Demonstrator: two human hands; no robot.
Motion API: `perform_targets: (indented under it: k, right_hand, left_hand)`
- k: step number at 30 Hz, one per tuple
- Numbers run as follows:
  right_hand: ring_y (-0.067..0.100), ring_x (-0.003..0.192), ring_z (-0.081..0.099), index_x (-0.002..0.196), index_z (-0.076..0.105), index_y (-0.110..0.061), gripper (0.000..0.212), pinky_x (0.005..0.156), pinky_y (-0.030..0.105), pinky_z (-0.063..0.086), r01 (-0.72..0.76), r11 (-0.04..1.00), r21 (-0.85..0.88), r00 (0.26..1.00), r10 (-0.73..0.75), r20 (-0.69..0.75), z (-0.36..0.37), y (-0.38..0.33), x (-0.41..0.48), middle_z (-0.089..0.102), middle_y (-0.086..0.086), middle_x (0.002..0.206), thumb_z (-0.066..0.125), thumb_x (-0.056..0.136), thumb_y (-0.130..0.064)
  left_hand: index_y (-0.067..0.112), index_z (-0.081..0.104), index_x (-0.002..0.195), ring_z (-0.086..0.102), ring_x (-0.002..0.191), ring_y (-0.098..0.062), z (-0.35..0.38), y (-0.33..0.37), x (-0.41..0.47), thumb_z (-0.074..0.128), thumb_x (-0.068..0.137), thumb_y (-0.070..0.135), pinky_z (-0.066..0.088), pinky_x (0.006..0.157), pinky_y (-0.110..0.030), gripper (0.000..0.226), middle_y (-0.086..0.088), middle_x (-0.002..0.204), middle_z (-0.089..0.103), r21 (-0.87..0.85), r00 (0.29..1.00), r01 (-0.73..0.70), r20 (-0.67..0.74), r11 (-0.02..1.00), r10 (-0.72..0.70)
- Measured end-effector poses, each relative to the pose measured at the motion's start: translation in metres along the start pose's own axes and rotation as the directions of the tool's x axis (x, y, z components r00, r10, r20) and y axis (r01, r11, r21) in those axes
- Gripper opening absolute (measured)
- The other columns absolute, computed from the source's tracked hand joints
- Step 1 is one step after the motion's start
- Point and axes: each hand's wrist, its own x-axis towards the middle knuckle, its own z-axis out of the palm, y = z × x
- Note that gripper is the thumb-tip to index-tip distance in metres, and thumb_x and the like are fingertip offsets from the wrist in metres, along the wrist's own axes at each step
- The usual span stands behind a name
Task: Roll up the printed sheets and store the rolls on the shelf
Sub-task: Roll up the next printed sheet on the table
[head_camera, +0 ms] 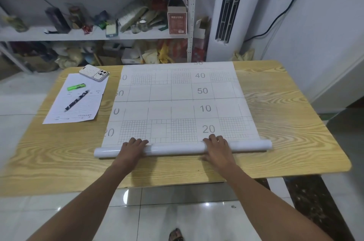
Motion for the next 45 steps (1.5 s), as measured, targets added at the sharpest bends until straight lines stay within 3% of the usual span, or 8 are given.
perform_targets:
  k: [5,12,19,24,30,34,40,45]
  right_hand:
    - [0.022,0.105,0.042,0.123,0.045,-0.011,0.06,0.09,0.029,0.036,-0.074,0.975,0.212,0.996,0.083,-0.035,-0.003,0.004,0.001,0.046,0.006,0.121,0.073,0.076,-0.033]
    - [0.022,0.107,0.043,0.117,0.053,-0.012,0.047,0.094,0.03,0.033,-0.031,0.989,0.148,0.997,0.041,-0.062,-0.003,0.008,0.0,0.051,0.003,0.118,0.064,0.081,-0.04]
    - [0.029,0.086,0.055,0.092,0.068,-0.016,0.032,0.079,0.043,0.045,-0.057,0.998,0.027,0.99,0.06,-0.129,0.002,0.006,-0.008,0.062,0.004,0.096,0.075,0.072,-0.039]
    - [0.029,0.103,0.048,0.118,0.057,-0.015,0.038,0.095,0.04,0.033,-0.054,0.995,0.08,0.992,0.062,-0.105,0.003,0.005,-0.006,0.057,0.005,0.115,0.055,0.089,-0.04]
    - [0.028,0.102,0.046,0.112,0.053,-0.01,0.063,0.095,0.036,0.034,-0.09,0.967,0.238,0.991,0.11,-0.073,0.004,0.006,-0.009,0.055,0.007,0.106,0.071,0.069,-0.053]
    - [0.026,0.099,0.047,0.105,0.055,-0.011,0.057,0.09,0.034,0.038,-0.107,0.966,0.237,0.988,0.13,-0.082,0.006,0.009,-0.009,0.053,0.006,0.107,0.076,0.066,-0.047]
    - [0.026,0.109,0.041,0.113,0.059,-0.015,0.039,0.096,0.034,0.031,-0.098,0.978,0.185,0.986,0.121,-0.117,0.001,0.012,-0.008,0.049,0.001,0.125,0.063,0.083,-0.04]
    - [0.023,0.107,0.04,0.119,0.056,-0.018,0.036,0.095,0.031,0.03,-0.068,0.992,0.109,0.995,0.076,-0.069,0.001,0.015,-0.007,0.049,-0.001,0.122,0.05,0.091,-0.041]
  left_hand:
    - [0.021,0.027,0.138,0.036,0.116,-0.021,0.001,-0.002,-0.002,0.045,0.083,-0.006,0.032,0.093,-0.032,0.063,0.0,0.129,0.044,0.013,0.998,-0.058,0.027,0.998,0.057]
    - [0.022,0.037,0.133,0.041,0.112,-0.025,0.0,0.002,-0.005,0.058,0.086,0.028,0.034,0.095,-0.038,0.052,-0.009,0.132,0.036,-0.124,0.998,-0.06,0.017,0.99,0.063]
    - [0.019,0.047,0.127,0.043,0.106,-0.027,0.006,0.001,-0.006,0.065,0.081,0.021,0.037,0.085,-0.038,0.049,-0.008,0.119,0.047,-0.143,0.998,-0.066,-0.001,0.987,0.067]
    - [0.019,0.045,0.13,0.044,0.11,-0.03,0.003,0.0,-0.004,0.059,0.085,0.025,0.033,0.09,-0.04,0.047,-0.007,0.117,0.052,-0.123,0.997,-0.077,-0.026,0.989,0.074]
    - [0.017,0.037,0.134,0.045,0.108,-0.027,0.003,-0.006,-0.007,0.058,0.086,0.026,0.034,0.088,-0.036,0.053,-0.004,0.117,0.055,-0.11,0.999,-0.049,-0.012,0.993,0.048]
    - [0.018,0.053,0.117,0.051,0.096,-0.027,0.004,-0.008,-0.009,0.062,0.083,0.018,0.041,0.079,-0.038,0.034,-0.005,0.105,0.061,-0.06,0.991,-0.127,-0.044,0.99,0.125]
    - [0.014,0.051,0.123,0.049,0.104,-0.029,0.002,-0.008,-0.011,0.054,0.088,0.011,0.041,0.084,-0.038,0.034,-0.008,0.117,0.055,-0.115,0.986,-0.159,-0.074,0.981,0.151]
    - [0.013,0.061,0.109,0.057,0.087,-0.031,0.005,-0.005,-0.015,0.082,0.065,0.03,0.052,0.07,-0.042,0.052,-0.013,0.1,0.058,-0.143,0.987,-0.155,-0.069,0.977,0.147]
